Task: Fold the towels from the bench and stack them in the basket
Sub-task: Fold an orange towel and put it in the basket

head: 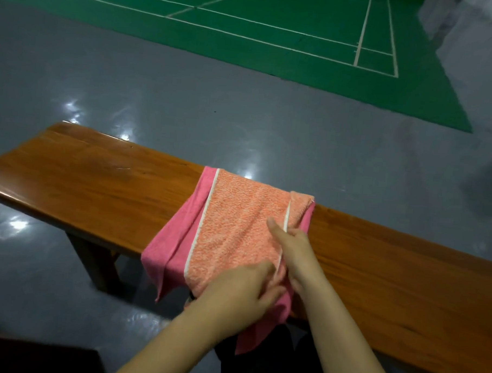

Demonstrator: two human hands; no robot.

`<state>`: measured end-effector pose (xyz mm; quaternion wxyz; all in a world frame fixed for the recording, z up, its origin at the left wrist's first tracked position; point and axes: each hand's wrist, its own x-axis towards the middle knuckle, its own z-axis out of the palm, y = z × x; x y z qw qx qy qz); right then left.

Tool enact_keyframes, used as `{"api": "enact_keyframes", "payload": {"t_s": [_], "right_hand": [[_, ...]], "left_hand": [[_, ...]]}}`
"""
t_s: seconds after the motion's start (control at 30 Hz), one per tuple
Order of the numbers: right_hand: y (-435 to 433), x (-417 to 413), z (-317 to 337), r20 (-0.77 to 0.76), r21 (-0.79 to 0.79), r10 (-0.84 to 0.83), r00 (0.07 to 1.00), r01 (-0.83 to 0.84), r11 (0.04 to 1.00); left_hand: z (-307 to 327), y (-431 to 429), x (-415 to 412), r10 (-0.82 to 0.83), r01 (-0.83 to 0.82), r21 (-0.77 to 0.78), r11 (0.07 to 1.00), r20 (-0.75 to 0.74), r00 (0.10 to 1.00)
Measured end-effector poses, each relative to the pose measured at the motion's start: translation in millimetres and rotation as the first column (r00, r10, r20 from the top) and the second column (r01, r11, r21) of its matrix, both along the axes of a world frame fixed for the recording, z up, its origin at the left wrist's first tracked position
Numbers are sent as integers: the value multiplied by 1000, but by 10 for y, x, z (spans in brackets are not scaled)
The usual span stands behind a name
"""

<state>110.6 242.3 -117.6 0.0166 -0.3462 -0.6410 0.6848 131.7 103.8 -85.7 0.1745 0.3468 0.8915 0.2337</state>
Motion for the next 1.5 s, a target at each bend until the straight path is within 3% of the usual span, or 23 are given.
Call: {"api": "enact_keyframes", "payload": {"t_s": [0.03, 0.1, 0.17, 0.2, 0.3, 0.43, 0.53, 0.67, 0.73, 0.8, 0.87, 0.93, 1.0, 1.07, 1.13, 1.23, 1.4, 1.5], "right_hand": [[5, 24, -41, 15, -75, -65, 998, 66, 995], [1, 80, -97, 48, -145, -120, 992, 126, 981], [-2, 112, -77, 41, -143, -112, 993, 116, 983], [-2, 120, -55, 36, -130, -85, 996, 89, 987], [-13, 120, 27, 26, -105, -20, 999, 23, 994], [22, 132, 62, 22, -112, -18, 1000, 20, 993], [61, 160, 62, 0, -148, -29, 1000, 29, 989], [124, 197, 116, -161, -214, -145, 976, 109, 971], [157, 208, 185, -238, -227, -179, 955, 125, 966], [193, 224, 251, -273, -246, -210, 939, 143, 959], [243, 257, 301, -249, -312, -254, 934, 171, 935], [276, 298, 346, -208, -367, -274, 939, 185, 912], [302, 303, 412, -194, -399, -278, 941, 184, 898], [343, 281, 574, -235, -399, -287, 929, 178, 900], [417, 243, 830, -335, -413, -330, 883, 177, 893], [548, 315, 1382, -531, -440, -329, 781, 77, 895], [632, 973, 2036, -690, -359, -240, 683, -35, 933], [544, 1378, 1832, -651, -329, -240, 720, 17, 944]], "left_hand": [[-36, -33, -25, 20, -23, 57, 998, 65, 998], [-198, -142, -297, 277, -278, 149, 949, 32, 960], [-281, -263, -604, 554, -542, 145, 828, -62, 830], [-307, -289, -702, 613, -605, 98, 790, -104, 783], [-362, -262, -801, 617, -625, -15, 780, -142, 774], [-335, -255, -879, 652, -654, 7, 757, -78, 754], [-189, -251, -834, 673, -665, 113, 738, -53, 738], [180, -129, -688, 675, -615, 333, 715, -96, 732], [405, -14, -614, 677, -629, 418, 656, 44, 735], [489, 90, -624, 680, -731, 406, 548, 292, 672], [459, 154, -671, 584, -848, 277, 451, 627, 516], [418, 222, -633, 409, -877, 147, 458, 841, 354], [437, 349, -594, 399, -860, 178, 479, 828, 393], [616, 550, -536, 405, -804, 310, 507, 738, 540], [899, 771, -479, 355, -701, 455, 549, 632, 689], [1398, 1033, -344, 165, -556, 658, 508, 559, 813], [1913, 1027, 53, -115, -276, 825, 493, 376, 919], [1682, 852, 215, -84, -256, 754, 605, 380, 921]]}}
